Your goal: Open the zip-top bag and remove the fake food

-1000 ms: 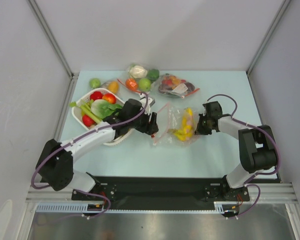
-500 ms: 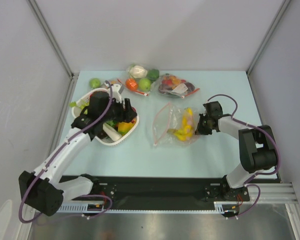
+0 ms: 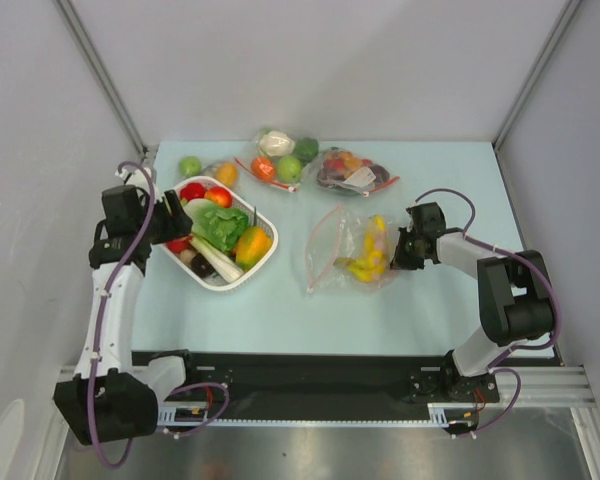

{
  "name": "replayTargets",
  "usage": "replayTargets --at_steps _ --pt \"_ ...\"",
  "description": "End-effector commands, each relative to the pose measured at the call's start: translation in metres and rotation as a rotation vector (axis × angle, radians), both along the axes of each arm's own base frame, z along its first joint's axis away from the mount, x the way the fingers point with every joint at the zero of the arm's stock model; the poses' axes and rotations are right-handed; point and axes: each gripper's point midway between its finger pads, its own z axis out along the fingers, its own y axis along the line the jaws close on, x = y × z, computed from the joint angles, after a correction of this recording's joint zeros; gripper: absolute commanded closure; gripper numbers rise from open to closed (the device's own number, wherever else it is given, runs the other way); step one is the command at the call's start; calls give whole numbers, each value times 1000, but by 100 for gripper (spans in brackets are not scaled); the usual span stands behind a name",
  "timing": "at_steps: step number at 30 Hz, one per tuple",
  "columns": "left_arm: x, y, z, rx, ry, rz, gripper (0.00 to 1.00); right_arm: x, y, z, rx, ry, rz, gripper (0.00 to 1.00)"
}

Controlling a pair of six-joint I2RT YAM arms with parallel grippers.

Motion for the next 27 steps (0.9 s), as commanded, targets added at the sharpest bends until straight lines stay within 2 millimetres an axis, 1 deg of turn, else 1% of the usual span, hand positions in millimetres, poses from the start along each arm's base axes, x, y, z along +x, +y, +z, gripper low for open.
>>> replayTargets --at_steps 1,2,5,9,11,15,18,22,25,27 --pt "-2 20 -24 9 57 61 65 -9 -10 -5 -46 45 8 100" --pt "-1 26 -27 15 53 78 65 -9 -10 -5 -46 44 8 100" --pt "2 35 -35 37 69 116 65 -10 -11 -4 -45 44 5 100" --pt "6 37 -50 25 94 146 63 -9 -9 -6 -35 46 6 100" --pt "10 39 -52 20 82 158 63 -7 -9 -4 -34 40 7 100" --pt "11 39 -71 10 106 162 60 -7 -9 -5 -34 43 8 100" --pt "14 35 -84 -10 119 142 57 -6 -8 -5 -28 43 7 100" --pt "18 34 -91 -21 117 141 53 -6 -8 -4 -29 41 8 100" --pt "21 31 -96 -30 112 125 48 -7 -9 -5 -31 43 9 100" --pt "23 32 -100 -32 122 123 43 -8 -8 -6 -29 49 9 100"
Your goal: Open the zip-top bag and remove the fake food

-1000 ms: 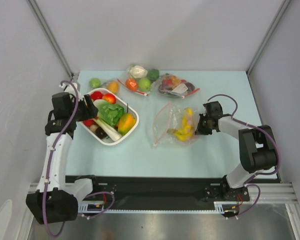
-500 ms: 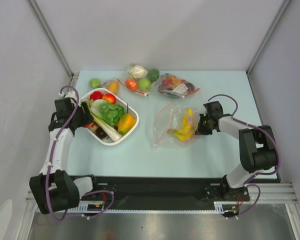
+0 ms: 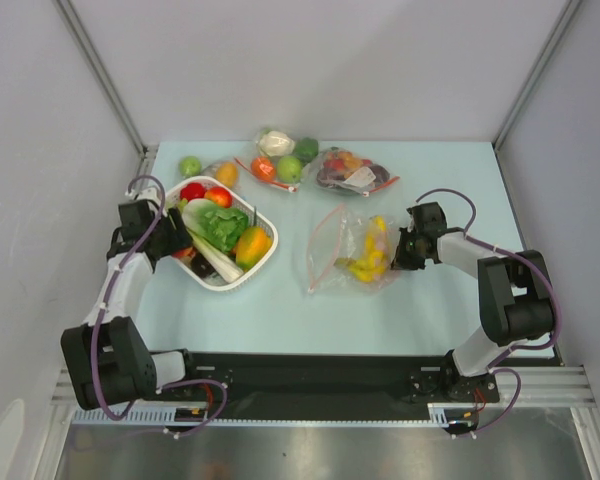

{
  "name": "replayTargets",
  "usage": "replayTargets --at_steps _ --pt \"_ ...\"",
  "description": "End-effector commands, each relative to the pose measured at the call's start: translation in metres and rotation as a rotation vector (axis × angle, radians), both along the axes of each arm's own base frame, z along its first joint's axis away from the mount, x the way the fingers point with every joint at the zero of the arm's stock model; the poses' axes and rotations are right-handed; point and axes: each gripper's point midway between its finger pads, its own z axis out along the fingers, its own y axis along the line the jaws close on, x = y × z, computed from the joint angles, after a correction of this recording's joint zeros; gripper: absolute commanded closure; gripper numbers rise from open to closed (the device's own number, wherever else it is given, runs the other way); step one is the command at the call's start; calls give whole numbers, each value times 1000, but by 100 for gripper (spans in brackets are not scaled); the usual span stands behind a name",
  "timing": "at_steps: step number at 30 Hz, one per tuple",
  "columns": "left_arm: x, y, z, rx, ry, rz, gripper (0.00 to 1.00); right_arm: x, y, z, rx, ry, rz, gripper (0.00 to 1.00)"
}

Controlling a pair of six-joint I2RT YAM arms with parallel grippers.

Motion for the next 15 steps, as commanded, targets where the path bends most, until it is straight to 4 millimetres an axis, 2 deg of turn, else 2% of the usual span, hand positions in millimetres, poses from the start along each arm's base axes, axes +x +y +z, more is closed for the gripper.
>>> replayTargets --at_steps 1,2,7,8,15 --pt "11 1 -5 -16 -16 -2 40 -5 -6 -5 -26 37 8 100" --pt "11 0 -7 -21 -6 -5 32 -6 -6 -5 -26 37 9 100" --pt "8 -2 -10 -19 3 -22 16 -6 -8 -4 -31 35 5 100" --pt "8 -2 -7 -17 -6 -24 10 -6 -8 -4 -31 35 5 100" --pt "4 -2 10 0 -44 -25 7 -5 -7 -4 -28 33 8 100"
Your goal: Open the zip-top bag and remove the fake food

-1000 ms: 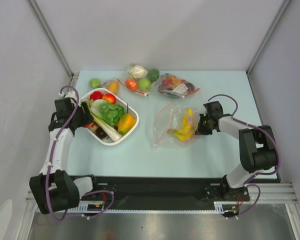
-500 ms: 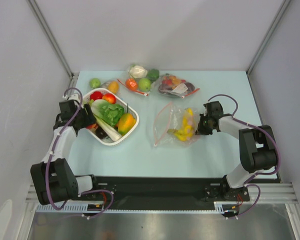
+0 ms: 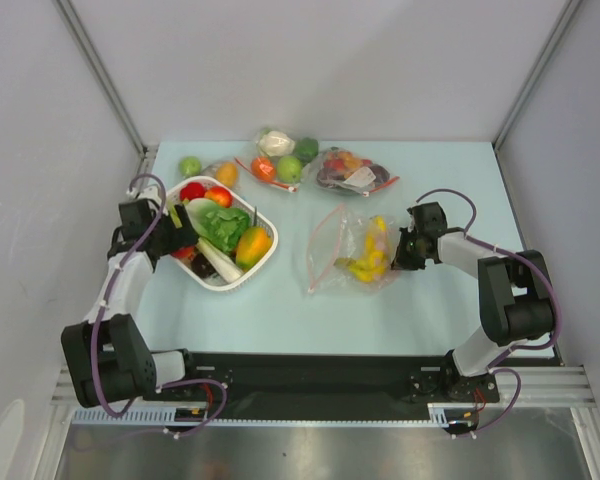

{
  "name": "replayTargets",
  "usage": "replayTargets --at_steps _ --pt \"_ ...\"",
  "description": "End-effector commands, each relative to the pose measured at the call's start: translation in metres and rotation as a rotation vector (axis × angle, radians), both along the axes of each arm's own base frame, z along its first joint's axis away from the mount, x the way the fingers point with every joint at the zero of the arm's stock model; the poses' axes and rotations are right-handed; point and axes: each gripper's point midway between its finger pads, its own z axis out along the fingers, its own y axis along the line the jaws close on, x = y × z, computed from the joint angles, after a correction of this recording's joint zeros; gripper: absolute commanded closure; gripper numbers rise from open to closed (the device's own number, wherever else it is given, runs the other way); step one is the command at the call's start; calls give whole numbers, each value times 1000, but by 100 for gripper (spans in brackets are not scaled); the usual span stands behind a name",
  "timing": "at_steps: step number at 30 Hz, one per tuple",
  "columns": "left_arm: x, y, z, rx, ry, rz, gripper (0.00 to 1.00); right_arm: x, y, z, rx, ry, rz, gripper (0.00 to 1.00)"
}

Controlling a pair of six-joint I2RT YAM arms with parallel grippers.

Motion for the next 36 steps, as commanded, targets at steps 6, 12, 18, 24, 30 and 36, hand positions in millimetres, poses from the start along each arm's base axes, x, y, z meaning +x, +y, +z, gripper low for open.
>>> replayTargets --at_steps 6,12,18,24,30,36 --pt "-21 16 32 86 -46 72 8 -5 -6 -4 -25 32 8 100" --pt "-34 13 61 111 -118 61 7 -4 -5 -3 -23 30 8 100" --pt "-36 2 99 185 -210 42 11 -4 -4 -2 -16 28 9 100" --pt "-25 -65 114 212 -271 -119 13 -4 -4 -1 -14 28 10 100" --pt "-24 -157 122 250 -321 -297 15 -4 -4 1 -11 23 10 100" --pt "-39 -291 120 10 -382 -692 16 -5 -4 2 -14 23 12 100"
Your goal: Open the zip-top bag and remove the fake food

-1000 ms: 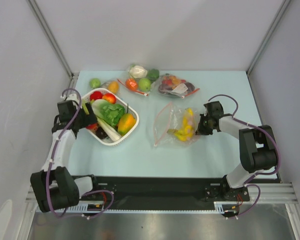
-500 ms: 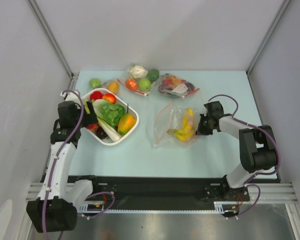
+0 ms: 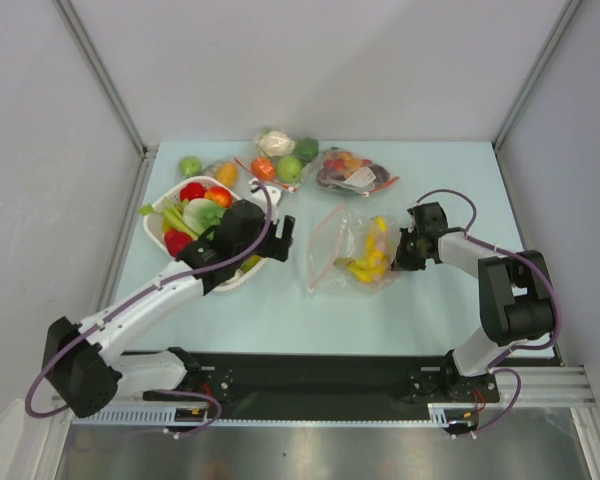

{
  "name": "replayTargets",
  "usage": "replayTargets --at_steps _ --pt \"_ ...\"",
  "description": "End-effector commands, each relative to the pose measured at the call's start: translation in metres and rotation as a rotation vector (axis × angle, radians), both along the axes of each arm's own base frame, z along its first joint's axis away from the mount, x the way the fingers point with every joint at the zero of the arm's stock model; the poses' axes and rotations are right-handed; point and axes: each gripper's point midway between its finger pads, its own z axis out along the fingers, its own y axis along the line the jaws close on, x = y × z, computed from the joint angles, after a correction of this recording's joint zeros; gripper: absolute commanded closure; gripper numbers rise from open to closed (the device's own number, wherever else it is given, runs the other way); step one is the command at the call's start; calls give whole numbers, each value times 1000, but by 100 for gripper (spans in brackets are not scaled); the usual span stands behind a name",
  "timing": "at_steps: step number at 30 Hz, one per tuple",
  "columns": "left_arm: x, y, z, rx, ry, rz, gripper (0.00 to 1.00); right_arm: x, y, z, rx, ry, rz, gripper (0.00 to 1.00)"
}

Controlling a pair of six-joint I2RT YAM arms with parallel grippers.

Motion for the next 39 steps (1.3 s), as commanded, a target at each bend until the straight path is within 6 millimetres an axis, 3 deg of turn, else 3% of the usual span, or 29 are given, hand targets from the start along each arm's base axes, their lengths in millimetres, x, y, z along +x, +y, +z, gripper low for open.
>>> replayTargets --at_steps 1,2,4,5,8,14,25,39 --pt "-5 -70 34 -205 -61 -220 16 -3 -5 3 -24 12 11 100" --pt "-7 -83 26 -224 -39 -270 17 -3 -4 4 -22 9 13 100" --pt "-10 -101 31 -267 -39 -354 22 -4 -5 4 -21 10 9 100" --pt "-9 -108 21 -246 -18 -386 23 -4 -5 5 -20 10 6 100" --pt "-13 -125 18 -249 -6 -491 30 -4 -5 6 -22 7 5 100" --pt "-14 -140 -3 -214 41 -586 43 -5 -6 7 -28 9 2 100" --pt "0 -149 -38 -156 37 -621 44 -10 -8 7 -36 15 2 100" --pt "-24 -170 -70 -157 87 -815 30 -9 -6 7 -26 25 6 100"
